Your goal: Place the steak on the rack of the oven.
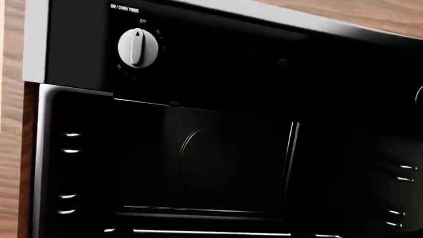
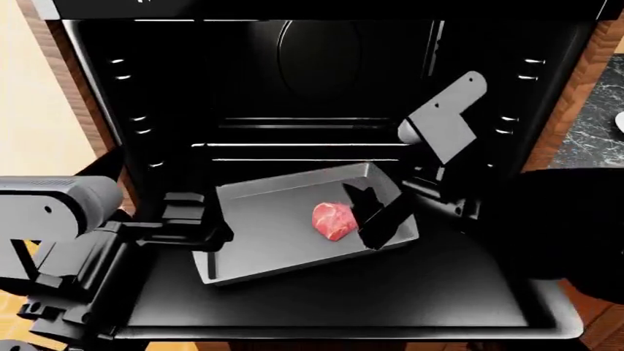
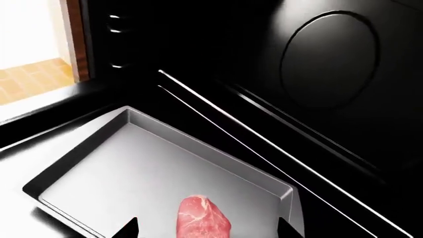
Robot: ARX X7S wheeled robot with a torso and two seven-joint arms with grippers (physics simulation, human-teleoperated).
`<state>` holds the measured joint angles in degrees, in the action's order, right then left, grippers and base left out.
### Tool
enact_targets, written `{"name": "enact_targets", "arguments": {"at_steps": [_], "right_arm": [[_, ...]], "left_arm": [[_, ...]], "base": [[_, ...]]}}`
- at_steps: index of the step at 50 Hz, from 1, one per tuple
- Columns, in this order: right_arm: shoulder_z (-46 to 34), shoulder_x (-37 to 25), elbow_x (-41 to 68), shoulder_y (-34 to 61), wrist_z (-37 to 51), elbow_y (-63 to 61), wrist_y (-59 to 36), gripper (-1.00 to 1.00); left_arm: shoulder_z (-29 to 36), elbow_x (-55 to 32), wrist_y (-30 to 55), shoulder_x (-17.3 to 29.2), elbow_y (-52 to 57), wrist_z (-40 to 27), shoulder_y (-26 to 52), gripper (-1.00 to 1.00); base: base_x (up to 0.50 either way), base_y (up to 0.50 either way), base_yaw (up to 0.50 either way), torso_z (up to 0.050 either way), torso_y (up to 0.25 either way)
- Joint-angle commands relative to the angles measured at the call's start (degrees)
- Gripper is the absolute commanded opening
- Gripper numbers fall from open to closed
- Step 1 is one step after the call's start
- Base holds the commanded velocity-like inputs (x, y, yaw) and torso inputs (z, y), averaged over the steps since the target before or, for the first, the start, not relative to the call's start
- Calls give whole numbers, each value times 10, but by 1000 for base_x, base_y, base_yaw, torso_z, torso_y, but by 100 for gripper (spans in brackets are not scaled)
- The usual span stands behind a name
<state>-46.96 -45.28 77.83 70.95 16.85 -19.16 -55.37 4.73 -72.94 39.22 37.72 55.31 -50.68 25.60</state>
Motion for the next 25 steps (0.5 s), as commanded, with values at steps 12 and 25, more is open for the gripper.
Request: {"name": "enact_targets", "arguments": {"at_steps": [12,25], "right_arm": [[109,-177,218,-47,200,-276,61,100],[156,-272,259,-92,233,-371,141,100]], "left_arm": [[408,70,-406,298,47,-113,136,100],[1199,263,-680,356,47,-245,681,100]], "base": [[0,0,0,0,0],[0,0,0,0,0]]}}
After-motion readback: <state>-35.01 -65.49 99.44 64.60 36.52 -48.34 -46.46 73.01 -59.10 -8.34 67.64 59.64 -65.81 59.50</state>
